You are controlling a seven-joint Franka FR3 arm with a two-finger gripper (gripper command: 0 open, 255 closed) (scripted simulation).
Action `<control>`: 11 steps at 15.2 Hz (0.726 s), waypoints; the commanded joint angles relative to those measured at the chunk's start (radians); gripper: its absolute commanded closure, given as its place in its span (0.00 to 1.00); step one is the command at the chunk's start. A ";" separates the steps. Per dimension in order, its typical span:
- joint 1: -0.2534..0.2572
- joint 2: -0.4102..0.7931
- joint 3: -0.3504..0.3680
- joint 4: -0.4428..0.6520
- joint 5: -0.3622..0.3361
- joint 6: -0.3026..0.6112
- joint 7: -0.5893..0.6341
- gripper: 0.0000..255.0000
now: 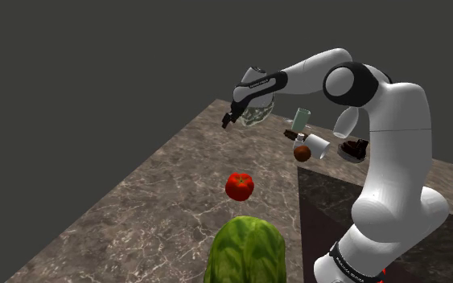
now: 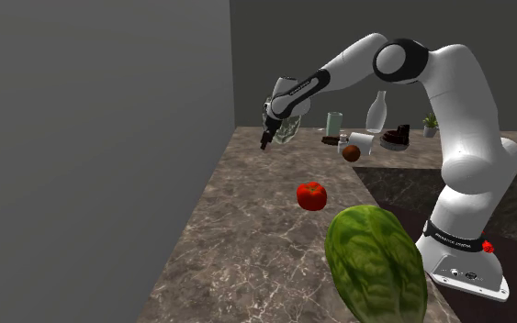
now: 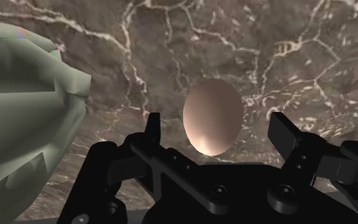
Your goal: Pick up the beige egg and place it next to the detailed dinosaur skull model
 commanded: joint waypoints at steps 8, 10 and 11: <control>-0.018 -0.108 0.012 -0.043 0.018 -0.064 -0.011 0.00; -0.018 -0.107 0.012 -0.043 0.018 -0.064 -0.011 0.00; -0.018 -0.107 0.012 -0.043 0.018 -0.064 -0.011 0.00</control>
